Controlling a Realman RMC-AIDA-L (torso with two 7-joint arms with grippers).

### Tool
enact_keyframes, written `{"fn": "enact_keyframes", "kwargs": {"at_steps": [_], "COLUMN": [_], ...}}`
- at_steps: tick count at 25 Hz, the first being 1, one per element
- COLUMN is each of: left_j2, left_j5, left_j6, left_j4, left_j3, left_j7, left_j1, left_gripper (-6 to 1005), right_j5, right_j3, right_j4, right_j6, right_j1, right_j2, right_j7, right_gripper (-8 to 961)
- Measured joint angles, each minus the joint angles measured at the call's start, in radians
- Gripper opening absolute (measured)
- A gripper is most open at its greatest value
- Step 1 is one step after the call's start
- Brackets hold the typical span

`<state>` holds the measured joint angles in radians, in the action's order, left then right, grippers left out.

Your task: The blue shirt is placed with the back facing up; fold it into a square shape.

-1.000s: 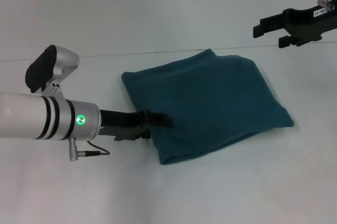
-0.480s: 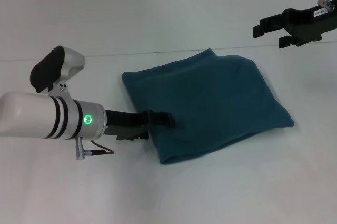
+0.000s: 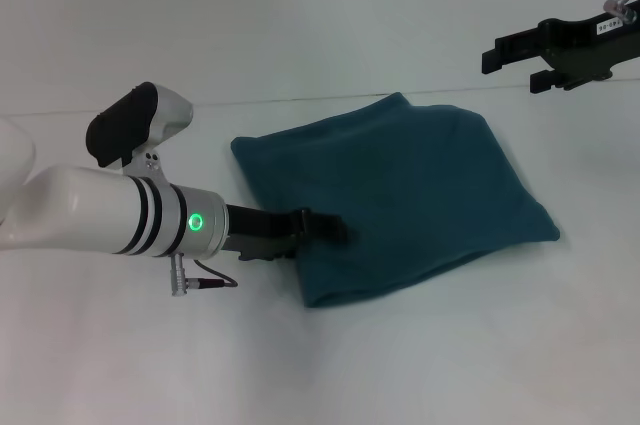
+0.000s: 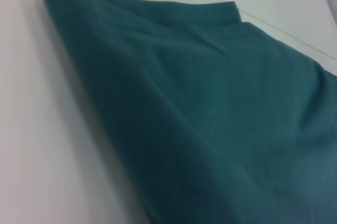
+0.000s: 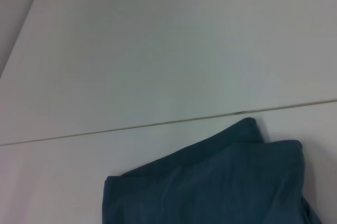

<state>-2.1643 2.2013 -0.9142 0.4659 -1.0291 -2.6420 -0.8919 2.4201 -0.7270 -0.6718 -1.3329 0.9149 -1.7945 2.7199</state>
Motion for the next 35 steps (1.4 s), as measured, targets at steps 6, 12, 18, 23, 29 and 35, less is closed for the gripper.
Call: {"fn": "enact_keyframes", "kwargs": {"at_steps": [6,12,18,23,29,35], "left_j2": [-0.002,-0.002,-0.002,-0.002,-0.001,0.021], "left_j5": [-0.004,-0.006,-0.008,-0.008,-0.002,0.003], "left_j6": [-0.006,-0.018,-0.029,-0.042,-0.240,-0.447], "left_j4": [0.008,0.013,0.021,0.022,0.139,0.291], "left_j3": [-0.017,-0.017,-0.017,-0.016,-0.016,0.003], "left_j7": [-0.002,-0.001,-0.001,-0.001,0.003,0.009], "left_j1": [0.000,-0.002,0.000,-0.003,0.067,0.199], "left_gripper": [792,525,306,178,102,90], "right_j5": [-0.003,-0.003,-0.003,-0.003,-0.003,-0.003], "right_j3": [0.000,0.000,0.001,0.002,0.002,0.001], "right_j4": [0.000,0.000,0.000,0.000,0.000,0.008], "right_j6": [0.000,0.000,0.001,0.002,0.001,0.001], "right_j1": [-0.003,-0.003,-0.003,-0.003,-0.005,-0.008], "right_j2": [0.000,0.000,0.000,0.000,0.000,-0.002], "right_j7": [0.001,0.001,0.001,0.003,0.004,-0.003], "right_gripper": [885,883,882,881,879,877]}}
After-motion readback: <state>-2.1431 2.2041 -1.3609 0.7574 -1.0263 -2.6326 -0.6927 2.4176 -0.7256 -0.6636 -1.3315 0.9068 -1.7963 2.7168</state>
